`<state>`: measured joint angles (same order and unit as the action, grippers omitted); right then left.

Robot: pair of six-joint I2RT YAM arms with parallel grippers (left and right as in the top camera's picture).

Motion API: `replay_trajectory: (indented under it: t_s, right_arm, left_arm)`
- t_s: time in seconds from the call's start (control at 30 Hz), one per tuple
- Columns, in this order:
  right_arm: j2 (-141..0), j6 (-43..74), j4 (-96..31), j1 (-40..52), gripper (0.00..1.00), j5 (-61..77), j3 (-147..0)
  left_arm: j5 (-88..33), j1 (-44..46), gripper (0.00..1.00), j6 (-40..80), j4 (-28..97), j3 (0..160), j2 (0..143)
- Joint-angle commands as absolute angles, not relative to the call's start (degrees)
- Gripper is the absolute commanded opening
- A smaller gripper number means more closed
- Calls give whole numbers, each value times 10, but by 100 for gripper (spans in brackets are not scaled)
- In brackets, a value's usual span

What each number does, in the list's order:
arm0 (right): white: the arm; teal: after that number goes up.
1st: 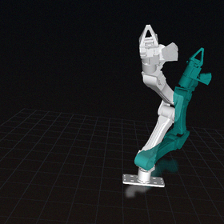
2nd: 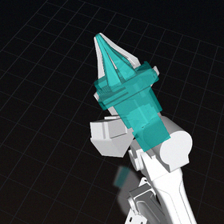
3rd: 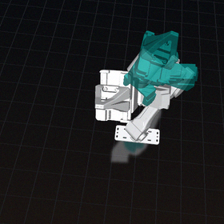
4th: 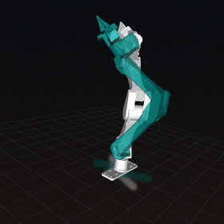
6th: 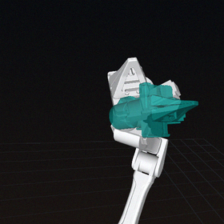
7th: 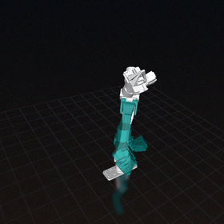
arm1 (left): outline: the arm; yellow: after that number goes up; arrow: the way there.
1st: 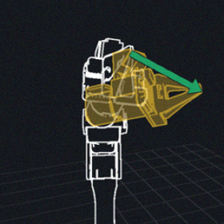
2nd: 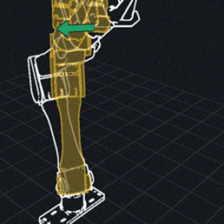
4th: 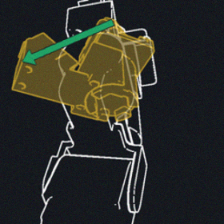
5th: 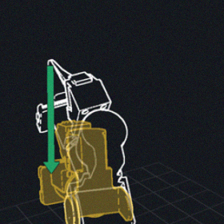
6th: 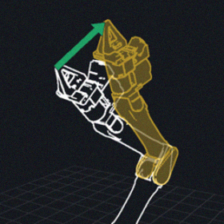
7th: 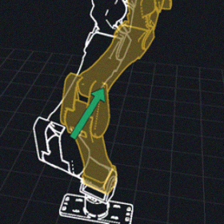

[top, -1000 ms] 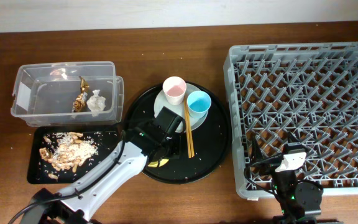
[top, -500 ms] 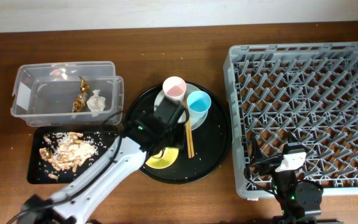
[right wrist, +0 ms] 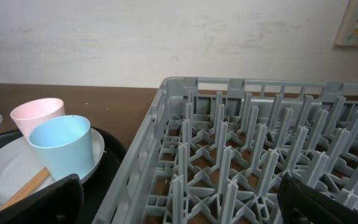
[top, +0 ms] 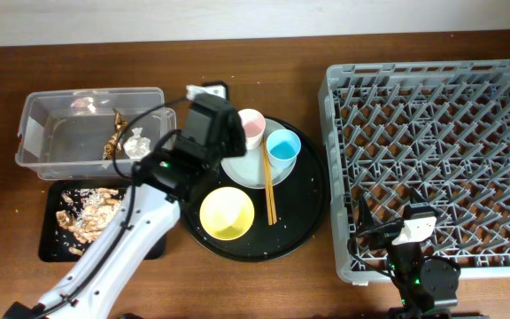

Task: Sort waste into correct bins and load items into the dishwasher rack
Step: 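Grasp the pink cup rim with the left gripper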

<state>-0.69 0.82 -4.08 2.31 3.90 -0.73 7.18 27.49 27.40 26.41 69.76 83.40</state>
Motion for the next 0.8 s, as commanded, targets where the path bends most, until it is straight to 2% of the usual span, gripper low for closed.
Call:
replay_trajectory:
  t_s: [0.0,0.3,0.77]
  right_arm:
    - [-4,4,-41,26,98,40,-3]
    - [-4,4,-41,26,98,40,-3]
    - [-4,4,-41,26,98,40,-3]
  left_arm:
    - [80,259,35,265,246,704,868]
    - [80,258,35,265,166,704,982]
    - [80,258,36,265,126,704,1079]
